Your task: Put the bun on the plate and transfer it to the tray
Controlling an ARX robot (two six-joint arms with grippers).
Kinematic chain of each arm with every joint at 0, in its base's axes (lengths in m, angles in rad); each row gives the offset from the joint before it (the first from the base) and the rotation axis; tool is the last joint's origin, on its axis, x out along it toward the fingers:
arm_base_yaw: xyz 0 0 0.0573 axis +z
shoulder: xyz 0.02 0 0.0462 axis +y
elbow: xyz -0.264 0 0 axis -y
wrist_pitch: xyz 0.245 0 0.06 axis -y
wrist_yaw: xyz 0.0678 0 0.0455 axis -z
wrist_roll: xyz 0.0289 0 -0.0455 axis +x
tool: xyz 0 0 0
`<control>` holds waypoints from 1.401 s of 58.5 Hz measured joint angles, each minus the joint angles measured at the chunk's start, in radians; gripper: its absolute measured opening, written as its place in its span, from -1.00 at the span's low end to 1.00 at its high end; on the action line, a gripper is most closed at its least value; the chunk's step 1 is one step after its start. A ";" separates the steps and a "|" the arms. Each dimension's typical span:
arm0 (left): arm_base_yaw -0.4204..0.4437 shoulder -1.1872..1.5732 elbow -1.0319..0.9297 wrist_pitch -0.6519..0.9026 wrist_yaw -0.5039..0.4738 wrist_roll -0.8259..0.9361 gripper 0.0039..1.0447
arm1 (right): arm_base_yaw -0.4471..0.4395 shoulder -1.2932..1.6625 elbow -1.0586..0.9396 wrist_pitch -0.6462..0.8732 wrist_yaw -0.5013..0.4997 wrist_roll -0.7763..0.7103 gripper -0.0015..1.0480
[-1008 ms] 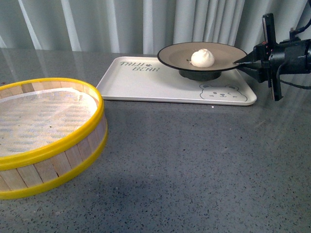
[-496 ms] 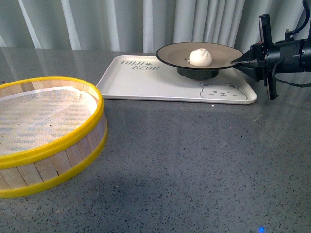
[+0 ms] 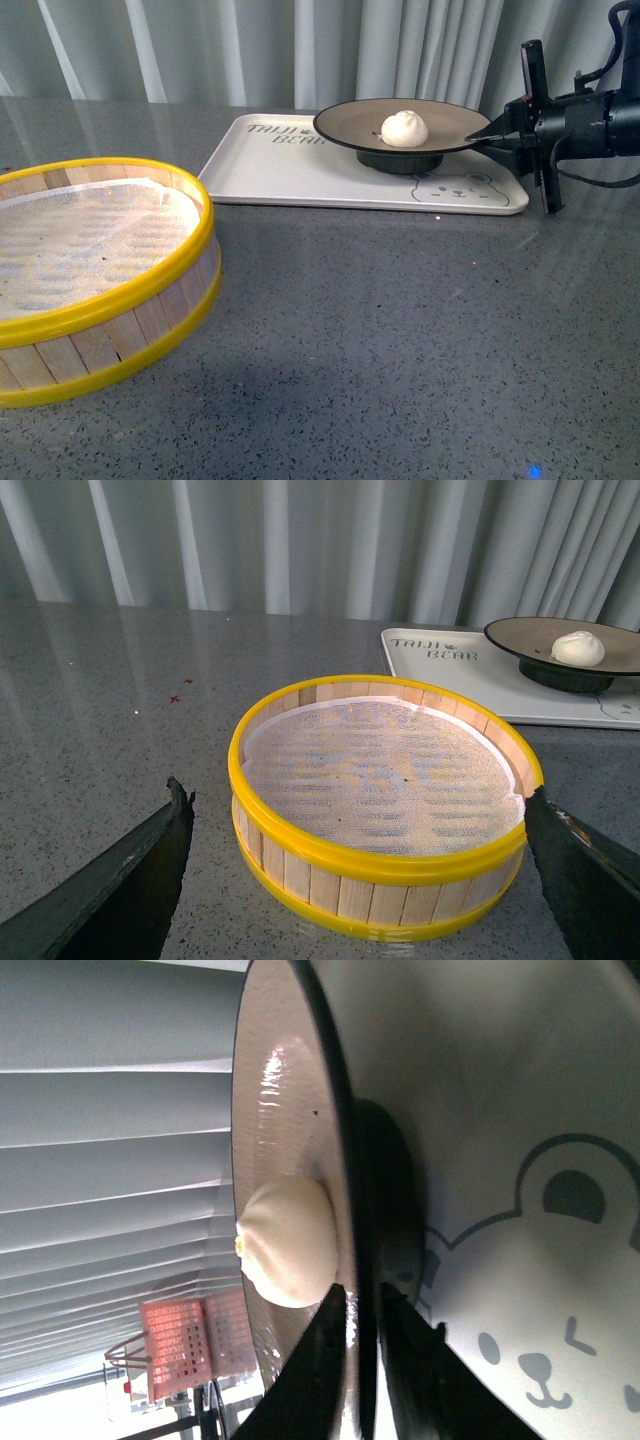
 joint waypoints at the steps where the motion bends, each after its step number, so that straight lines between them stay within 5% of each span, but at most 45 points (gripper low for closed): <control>1: 0.000 0.000 0.000 0.000 0.000 0.000 0.88 | 0.000 0.000 0.000 0.000 0.000 0.000 -0.67; 4: 0.000 0.000 0.000 0.000 0.000 0.000 0.88 | 0.000 0.000 -0.001 0.001 -0.002 -0.001 -0.48; 9: 0.000 0.000 0.000 0.000 0.000 0.000 0.88 | -0.001 0.000 -0.012 0.005 -0.002 -0.001 -0.46; 35: 0.000 0.000 0.000 0.000 0.000 0.000 0.88 | -0.022 -0.069 -0.073 0.031 0.003 0.003 0.87; 52: 0.000 0.000 0.000 0.000 0.000 0.000 0.88 | -0.051 -0.221 -0.161 -0.052 0.100 -0.034 0.84; 60: 0.000 0.000 0.000 0.000 0.000 0.000 0.88 | -0.091 -0.338 -0.243 -0.129 0.256 -0.134 0.84; 73: 0.000 0.000 0.000 0.000 0.000 0.000 0.88 | -0.205 -0.682 -0.532 -0.015 0.637 -0.487 0.84; 82: 0.000 0.000 0.000 0.000 0.000 0.000 0.88 | -0.297 -0.932 -0.758 0.167 0.733 -0.795 0.84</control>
